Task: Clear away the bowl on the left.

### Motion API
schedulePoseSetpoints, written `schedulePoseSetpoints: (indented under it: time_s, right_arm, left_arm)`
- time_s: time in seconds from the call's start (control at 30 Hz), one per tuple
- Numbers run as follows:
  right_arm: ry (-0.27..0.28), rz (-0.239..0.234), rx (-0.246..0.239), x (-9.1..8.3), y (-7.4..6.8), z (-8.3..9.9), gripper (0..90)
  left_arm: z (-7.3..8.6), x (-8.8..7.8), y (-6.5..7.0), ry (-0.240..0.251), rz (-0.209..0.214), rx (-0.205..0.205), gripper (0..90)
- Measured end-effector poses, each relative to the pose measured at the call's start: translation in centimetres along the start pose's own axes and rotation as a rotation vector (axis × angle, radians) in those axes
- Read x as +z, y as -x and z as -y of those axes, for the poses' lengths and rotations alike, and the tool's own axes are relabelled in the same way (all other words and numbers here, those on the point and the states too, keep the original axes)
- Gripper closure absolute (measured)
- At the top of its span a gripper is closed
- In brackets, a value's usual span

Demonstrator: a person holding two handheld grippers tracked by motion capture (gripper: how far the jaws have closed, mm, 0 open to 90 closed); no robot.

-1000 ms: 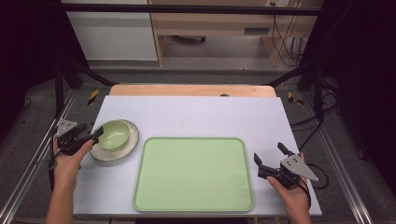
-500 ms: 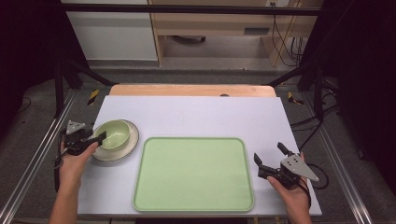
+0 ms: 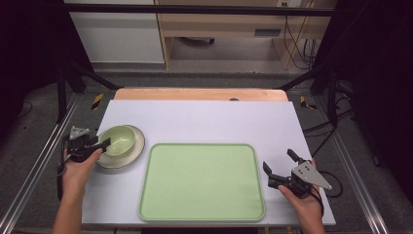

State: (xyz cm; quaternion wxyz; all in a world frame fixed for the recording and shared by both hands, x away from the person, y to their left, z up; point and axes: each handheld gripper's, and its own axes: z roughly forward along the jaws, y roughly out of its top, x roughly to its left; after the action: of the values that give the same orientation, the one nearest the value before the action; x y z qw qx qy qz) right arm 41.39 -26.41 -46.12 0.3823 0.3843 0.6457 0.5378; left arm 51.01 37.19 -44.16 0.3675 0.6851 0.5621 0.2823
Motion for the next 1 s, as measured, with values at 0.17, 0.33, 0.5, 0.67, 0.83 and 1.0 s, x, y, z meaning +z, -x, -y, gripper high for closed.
schedulePoseSetpoints:
  time_s: [0.17,0.33,0.5,0.67,0.83,1.0]
  right_arm:
    - [0.003,-0.018,-0.007,0.02,-0.12,-0.01,4.1]
    - [0.006,-0.046,-0.018,-0.01,-0.21,-0.02,3.7]
    - [0.002,-0.054,-0.021,0.01,-0.23,0.01,3.8]
    - [0.001,-0.054,-0.021,0.00,-0.21,0.02,3.9]
    - [-0.003,-0.054,-0.022,0.03,-0.28,0.02,3.9]
    - [-0.007,-0.054,-0.021,0.05,-0.35,0.03,3.9]
  left_arm:
    - [0.02,0.09,0.06,-0.005,0.001,-0.003,46.0]
    - [0.01,0.18,0.19,-0.009,0.003,-0.010,46.5]
    - [0.00,0.29,0.26,-0.028,0.008,-0.025,48.0]
    - [-0.06,0.41,0.27,-0.055,0.000,-0.065,53.0]
    - [-0.06,0.52,0.15,-0.073,-0.001,-0.099,60.4]
    - [-0.23,0.49,0.32,-0.080,0.004,-0.100,65.6]
